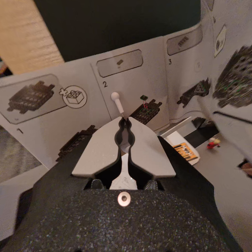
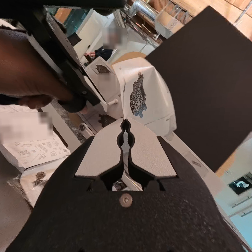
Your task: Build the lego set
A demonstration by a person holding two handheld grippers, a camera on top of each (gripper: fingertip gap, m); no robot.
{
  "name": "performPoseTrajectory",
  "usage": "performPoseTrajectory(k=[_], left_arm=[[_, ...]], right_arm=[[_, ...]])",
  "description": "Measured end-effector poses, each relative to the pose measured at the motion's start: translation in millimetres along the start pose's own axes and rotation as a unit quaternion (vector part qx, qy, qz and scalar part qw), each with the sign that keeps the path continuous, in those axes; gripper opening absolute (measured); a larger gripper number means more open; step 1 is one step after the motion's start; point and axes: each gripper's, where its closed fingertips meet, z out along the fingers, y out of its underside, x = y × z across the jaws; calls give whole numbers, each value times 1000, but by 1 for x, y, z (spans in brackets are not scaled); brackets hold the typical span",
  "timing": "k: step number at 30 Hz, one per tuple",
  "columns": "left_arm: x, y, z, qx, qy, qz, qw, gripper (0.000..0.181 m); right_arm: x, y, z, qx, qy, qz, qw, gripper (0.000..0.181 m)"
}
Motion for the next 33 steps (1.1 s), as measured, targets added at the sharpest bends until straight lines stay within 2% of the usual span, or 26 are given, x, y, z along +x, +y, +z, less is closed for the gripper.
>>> performPoseTrajectory(k=[4, 9, 13, 16, 19, 23, 25, 27, 30, 33], left_arm=[[-15, 7, -11, 48, 16, -135, 990, 3], [-30, 26, -21, 103, 59, -312, 943, 4], [-32, 33, -24, 129, 91, -376, 913, 4], [-32, 35, -25, 136, 100, -374, 912, 4], [-32, 36, -25, 137, 104, -374, 912, 4], [-32, 36, -25, 136, 104, -368, 914, 4], [-32, 36, -25, 134, 105, -366, 915, 5], [-32, 36, -26, 133, 103, -364, 916, 5], [-32, 36, -26, 136, 103, -365, 915, 5], [-32, 37, -26, 139, 99, -363, 916, 5]], right_arm=[[-30, 0, 21, -14, -43, -11, 999, 0], [-74, 2, 44, -34, -118, -47, 991, 6], [-100, 1, 47, -42, -195, -56, 978, 23], [-107, -19, 31, -14, -254, -19, 967, 30], [-92, -45, 8, 14, -308, 85, 948, 37], [-10, -56, -10, 49, -281, 215, 934, 37], [39, -39, -11, 46, -239, 262, 934, 37], [68, 0, -6, -5, -204, 255, 945, 37], [57, 51, 0, -89, -205, 173, 959, 33], [25, 56, 7, -104, -232, 138, 957, 28]])
